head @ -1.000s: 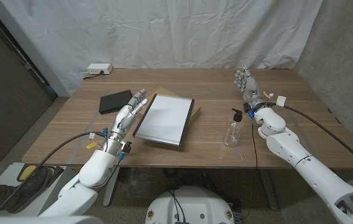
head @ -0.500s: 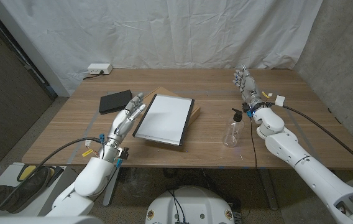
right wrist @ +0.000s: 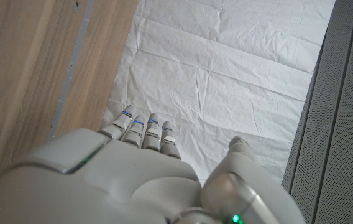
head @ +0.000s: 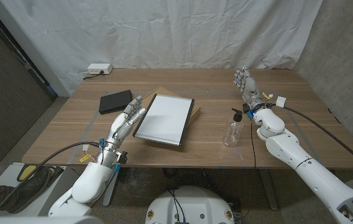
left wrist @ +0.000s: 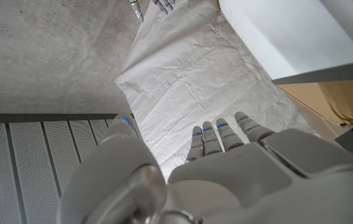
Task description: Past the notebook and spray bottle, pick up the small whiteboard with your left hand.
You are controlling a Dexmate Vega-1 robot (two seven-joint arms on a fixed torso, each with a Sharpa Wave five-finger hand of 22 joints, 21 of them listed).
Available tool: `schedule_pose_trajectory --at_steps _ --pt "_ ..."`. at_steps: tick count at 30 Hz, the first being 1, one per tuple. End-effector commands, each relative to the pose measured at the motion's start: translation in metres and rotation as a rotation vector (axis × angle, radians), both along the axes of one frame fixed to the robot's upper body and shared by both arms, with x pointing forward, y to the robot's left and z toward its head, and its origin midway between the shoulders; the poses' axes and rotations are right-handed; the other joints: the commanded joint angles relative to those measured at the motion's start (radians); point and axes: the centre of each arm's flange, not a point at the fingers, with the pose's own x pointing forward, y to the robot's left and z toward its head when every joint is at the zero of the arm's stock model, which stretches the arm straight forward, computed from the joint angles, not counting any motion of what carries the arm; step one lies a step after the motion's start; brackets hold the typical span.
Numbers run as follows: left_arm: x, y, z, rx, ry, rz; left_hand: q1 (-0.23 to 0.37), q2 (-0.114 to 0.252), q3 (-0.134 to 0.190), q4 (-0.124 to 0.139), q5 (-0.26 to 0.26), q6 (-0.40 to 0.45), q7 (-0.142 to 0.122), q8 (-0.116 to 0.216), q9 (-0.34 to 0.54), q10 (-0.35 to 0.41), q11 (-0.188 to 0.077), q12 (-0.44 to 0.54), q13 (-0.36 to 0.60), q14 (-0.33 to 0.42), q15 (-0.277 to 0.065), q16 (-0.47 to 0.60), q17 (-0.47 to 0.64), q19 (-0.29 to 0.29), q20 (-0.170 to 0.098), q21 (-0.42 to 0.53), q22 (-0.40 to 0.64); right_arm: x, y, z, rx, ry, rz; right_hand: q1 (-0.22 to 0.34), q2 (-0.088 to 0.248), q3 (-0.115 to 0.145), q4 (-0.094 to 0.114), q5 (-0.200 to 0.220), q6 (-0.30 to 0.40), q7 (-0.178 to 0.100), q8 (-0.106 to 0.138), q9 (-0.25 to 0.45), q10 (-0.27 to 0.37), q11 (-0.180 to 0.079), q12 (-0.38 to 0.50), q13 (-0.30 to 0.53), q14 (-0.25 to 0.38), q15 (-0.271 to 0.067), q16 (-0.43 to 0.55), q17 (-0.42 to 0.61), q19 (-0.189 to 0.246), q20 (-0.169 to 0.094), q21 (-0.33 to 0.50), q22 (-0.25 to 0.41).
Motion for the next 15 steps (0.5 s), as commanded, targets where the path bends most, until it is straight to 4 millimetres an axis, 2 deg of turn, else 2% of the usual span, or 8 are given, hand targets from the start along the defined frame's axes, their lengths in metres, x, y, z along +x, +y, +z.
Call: schedule_pose_trajectory --at_steps 1,15 --pt "-0.011 -0.002 -0.008 0.006 -0.009 0.045 0.020 0.002 0.002 -0.008 0.000 0.004 0.003 0.006 0.004 0.011 0.001 0.003 0.006 0.007 -0.003 0.006 0.002 0.011 -0.038 0.002 0.003 -0.006 -0.004 0.002 -0.004 -0.013 -0.009 0.010 0.002 -0.004 -0.001 0.000 0.007 0.002 0.001 0.005 0.009 0.001 0.007 0.002 0.009 0.001 0.003 0.001 0.008 -0.001 -0.007 0.004" --pt "-0.025 -0.002 -0.015 0.026 0.004 0.111 0.056 -0.003 0.006 -0.030 0.003 0.016 0.007 0.010 0.005 0.027 0.005 0.006 0.006 0.026 -0.004 0.009 0.002 0.029 -0.037 0.004 0.002 -0.006 -0.005 -0.001 -0.006 -0.006 -0.005 0.010 0.003 -0.006 -0.002 0.000 0.007 0.001 0.001 0.005 0.011 0.003 0.007 0.002 0.012 0.002 0.003 0.001 0.011 -0.001 -0.011 0.005"
